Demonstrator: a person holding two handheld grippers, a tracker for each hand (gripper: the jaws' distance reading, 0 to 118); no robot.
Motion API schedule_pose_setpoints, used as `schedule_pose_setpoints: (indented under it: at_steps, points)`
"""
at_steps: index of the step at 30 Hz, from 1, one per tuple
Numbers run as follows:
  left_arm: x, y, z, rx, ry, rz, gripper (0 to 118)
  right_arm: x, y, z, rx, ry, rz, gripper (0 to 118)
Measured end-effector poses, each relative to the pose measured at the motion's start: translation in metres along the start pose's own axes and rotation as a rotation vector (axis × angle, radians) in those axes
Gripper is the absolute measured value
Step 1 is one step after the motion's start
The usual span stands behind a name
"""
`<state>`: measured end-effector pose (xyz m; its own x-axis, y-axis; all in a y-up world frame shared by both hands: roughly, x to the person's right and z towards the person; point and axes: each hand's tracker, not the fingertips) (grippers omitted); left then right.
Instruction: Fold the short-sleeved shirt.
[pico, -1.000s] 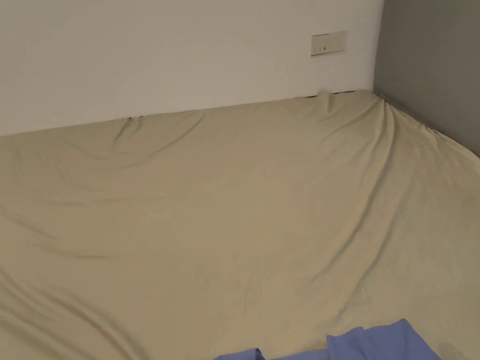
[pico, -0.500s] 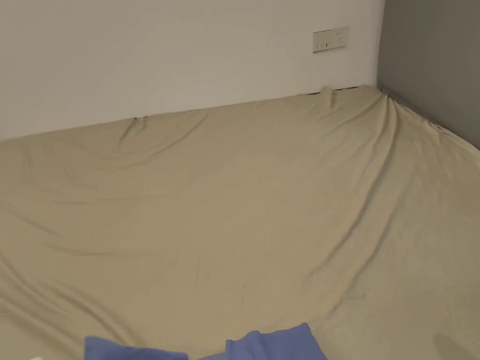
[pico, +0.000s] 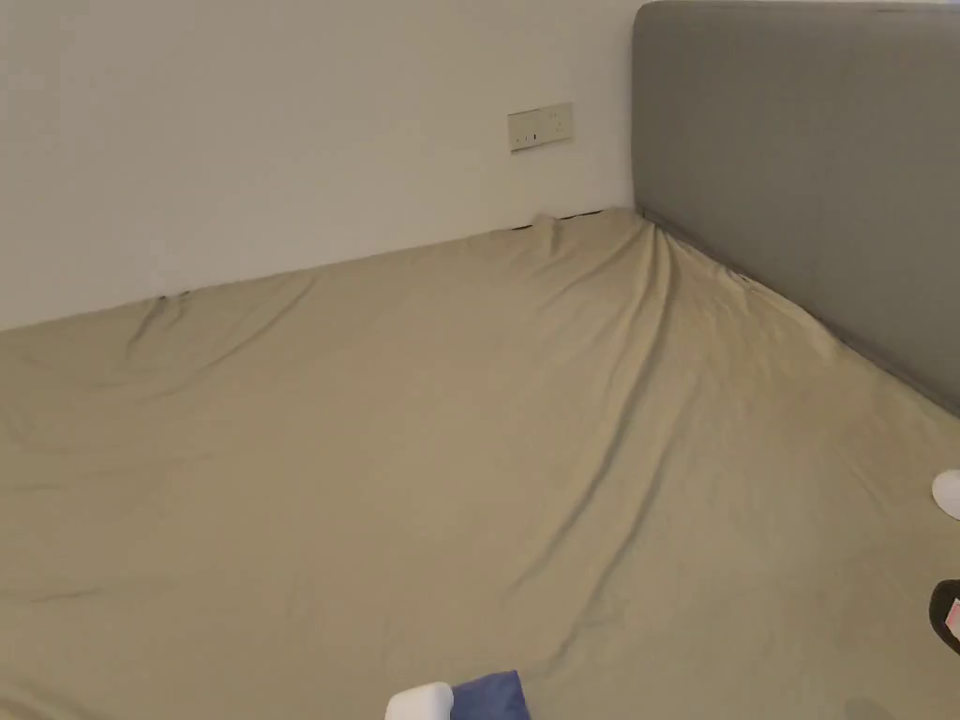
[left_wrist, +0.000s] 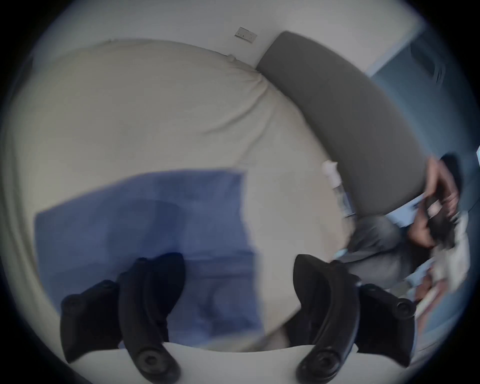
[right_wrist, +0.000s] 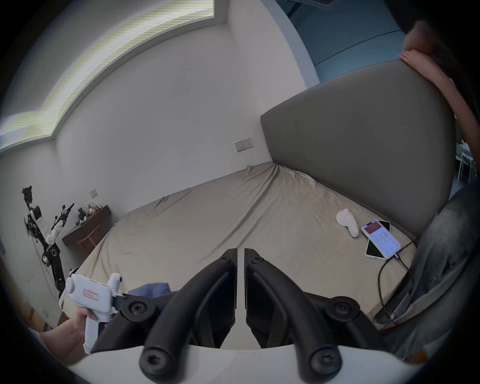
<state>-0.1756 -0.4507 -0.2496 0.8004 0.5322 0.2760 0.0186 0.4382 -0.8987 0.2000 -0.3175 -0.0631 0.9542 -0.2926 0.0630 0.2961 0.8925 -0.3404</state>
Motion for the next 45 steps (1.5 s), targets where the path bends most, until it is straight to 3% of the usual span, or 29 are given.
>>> schedule_pose_setpoints:
  at_steps: [2,4,6,7,8,10,15,21,25,29,39,42,45]
  points:
    - [-0.002,0.002,0.020,0.053,-0.107,0.084,96,0.006,-0.002,0.003,-0.002,-0.015,-0.008,7]
    - [0.004,0.004,0.042,0.171,0.034,0.056,89,0.011,-0.004,0.002,-0.010,-0.020,-0.027,7]
    - [0.016,0.003,0.062,0.285,0.184,-0.073,56,0.014,-0.006,0.000,-0.016,-0.020,-0.045,7]
    - [0.021,-0.002,0.066,0.326,0.269,-0.132,27,0.015,-0.008,-0.002,-0.017,-0.019,-0.048,7]
    - [0.024,-0.009,0.065,0.358,0.329,-0.178,8,0.016,-0.009,-0.003,-0.019,-0.019,-0.048,7]
    - [0.030,-0.027,0.051,0.395,0.400,-0.237,8,0.016,-0.011,-0.005,-0.021,-0.013,-0.053,7]
    - [0.042,-0.059,-0.016,0.227,0.346,-0.246,8,0.017,-0.014,-0.008,-0.029,0.002,-0.046,7]
    - [0.042,-0.053,-0.076,0.119,0.349,-0.221,8,0.014,-0.014,-0.003,-0.035,-0.003,-0.018,7]
    - [0.042,-0.037,-0.049,0.142,0.250,-0.171,8,0.008,-0.016,-0.009,-0.057,0.010,0.010,7]
    - [0.034,-0.030,0.003,0.263,0.199,-0.140,8,-0.015,-0.016,-0.030,-0.111,0.099,0.066,7]
    - [-0.070,-0.047,0.129,0.448,0.267,0.183,8,-0.137,-0.065,-0.147,-0.470,0.424,0.232,7]
    - [-0.102,-0.069,0.147,0.454,0.282,0.303,8,-0.162,-0.104,-0.192,-0.638,0.415,0.320,7]
    - [-0.131,-0.089,0.157,0.440,0.197,0.439,8,-0.176,-0.141,-0.229,-0.779,0.334,0.443,7]
